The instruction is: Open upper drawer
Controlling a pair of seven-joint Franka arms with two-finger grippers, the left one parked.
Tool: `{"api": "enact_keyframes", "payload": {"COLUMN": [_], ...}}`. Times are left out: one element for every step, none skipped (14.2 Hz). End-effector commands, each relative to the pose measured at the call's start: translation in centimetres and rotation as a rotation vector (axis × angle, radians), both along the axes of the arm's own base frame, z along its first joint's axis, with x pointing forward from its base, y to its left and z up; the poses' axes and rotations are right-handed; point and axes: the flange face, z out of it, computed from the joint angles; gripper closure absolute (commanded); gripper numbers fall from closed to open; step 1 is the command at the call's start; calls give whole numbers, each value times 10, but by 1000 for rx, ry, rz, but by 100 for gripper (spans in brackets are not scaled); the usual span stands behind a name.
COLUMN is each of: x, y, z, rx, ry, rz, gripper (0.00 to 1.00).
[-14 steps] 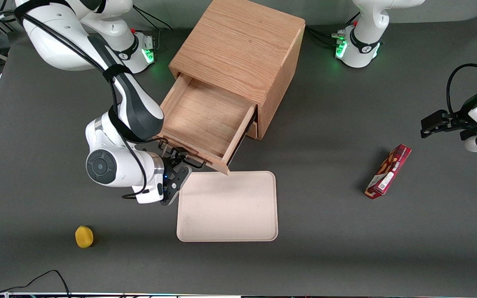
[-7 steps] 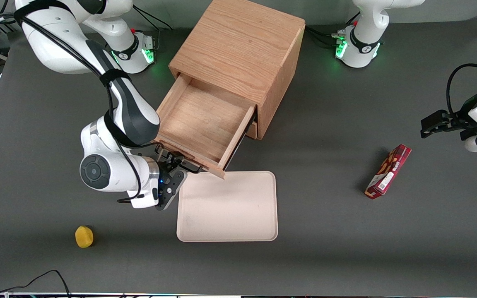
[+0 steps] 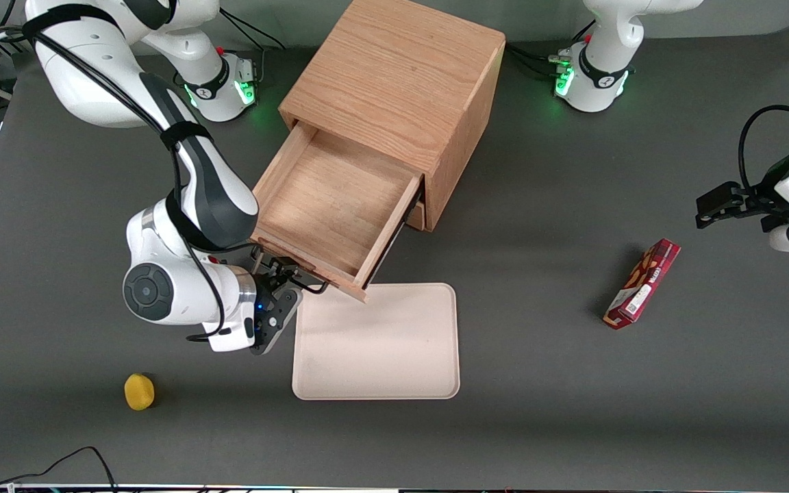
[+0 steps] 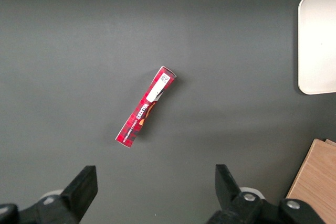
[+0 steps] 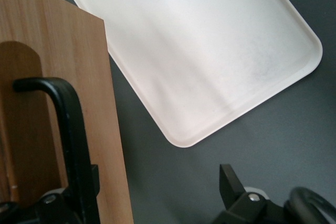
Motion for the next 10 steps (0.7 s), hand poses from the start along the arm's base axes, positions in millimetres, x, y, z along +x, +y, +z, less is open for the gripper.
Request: {"api": "enact_keyframes", "payload": {"x": [18,20,20,21,21,20,21,19,17,15], "y": [-33,-36,-36,-36,-36,-37,-36,-36,-32,-30], "z": [-29,-28,-29,-28,-27,-25,-19,-14,-9,-4], "rx": [-49,-47,-46,-45,-46,-50,-47,-51,-51,-50], "ry": [-12,-16,-16,-17,-14,-3,-4,5,11,10], "rz": [33,29,37,36,37,38,35,34,37,41], "gripper": [0,0,0,0,0,0,0,0,0,0]}}
